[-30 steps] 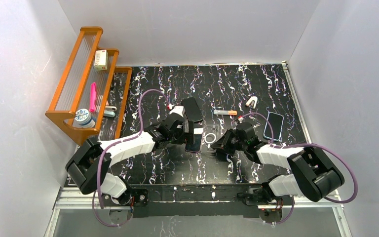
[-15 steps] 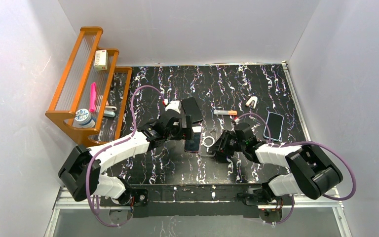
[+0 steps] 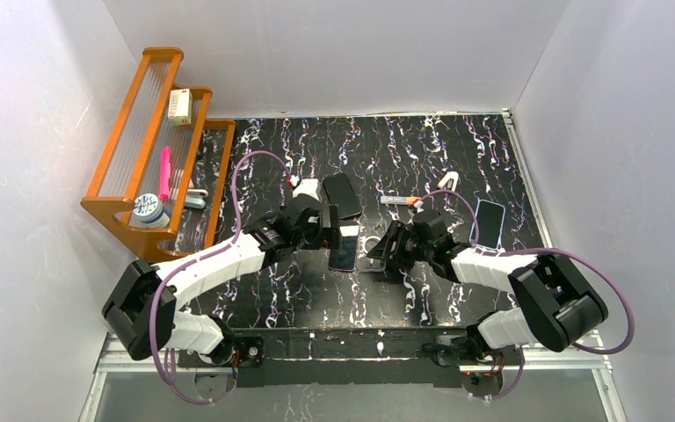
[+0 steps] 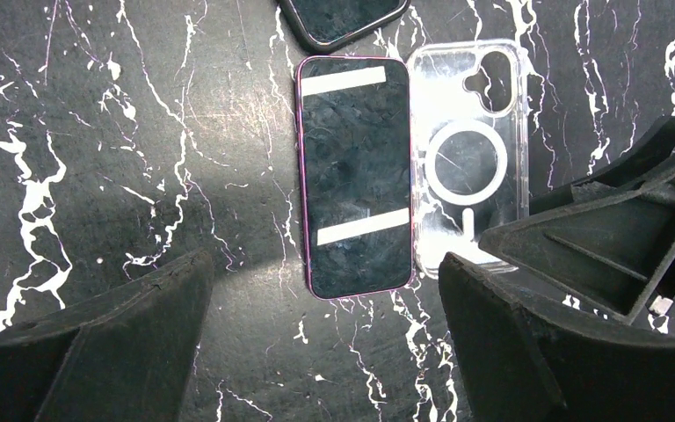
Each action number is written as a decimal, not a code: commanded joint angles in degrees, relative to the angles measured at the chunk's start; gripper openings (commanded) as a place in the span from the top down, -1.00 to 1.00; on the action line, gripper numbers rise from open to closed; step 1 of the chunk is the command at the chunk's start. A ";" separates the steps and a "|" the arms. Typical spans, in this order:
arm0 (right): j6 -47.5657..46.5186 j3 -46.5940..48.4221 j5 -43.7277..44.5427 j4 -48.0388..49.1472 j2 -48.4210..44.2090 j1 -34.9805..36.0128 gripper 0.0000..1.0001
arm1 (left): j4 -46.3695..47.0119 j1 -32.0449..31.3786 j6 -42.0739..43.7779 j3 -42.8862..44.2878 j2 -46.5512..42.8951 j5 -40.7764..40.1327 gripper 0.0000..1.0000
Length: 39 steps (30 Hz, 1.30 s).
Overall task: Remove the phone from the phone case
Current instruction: Place the phone case at the center of the board.
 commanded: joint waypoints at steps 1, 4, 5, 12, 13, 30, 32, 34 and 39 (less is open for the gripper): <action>-1.81 2.42 1.49 -2.52 2.40 0.73 -0.28 | -2.31 0.29 0.40 2.22 -2.02 -1.75 -0.94; -1.83 2.82 2.14 -4.88 2.28 1.79 -0.33 | -2.85 0.33 0.80 2.62 -2.11 -1.70 -0.94; -1.95 3.10 2.84 -6.17 2.13 2.58 -0.35 | -3.20 0.33 0.93 2.91 -2.05 -1.80 -0.95; -4.29 7.99 9.71 -18.05 3.29 7.19 -0.45 | -5.66 0.31 1.53 3.97 -2.38 -3.36 -0.96; -4.43 8.48 10.57 -19.56 3.49 7.74 -0.46 | -5.75 0.31 1.56 3.97 -2.68 -3.69 -0.96; -8.61 12.57 20.85 -28.16 1.33 9.19 -0.94 | -6.97 0.52 1.49 4.57 -3.96 -4.84 -0.96; -9.85 13.34 21.80 -26.65 1.85 9.09 -0.97 | -6.89 0.85 1.41 4.63 -3.84 -4.81 -0.96; -10.71 14.51 22.50 -25.69 2.99 8.85 -0.97 | -6.67 1.33 1.26 4.71 -3.43 -4.74 -0.96; -13.17 16.26 21.84 -20.85 6.63 8.68 -0.97 | -6.18 2.73 0.39 5.45 -1.67 -2.30 -0.96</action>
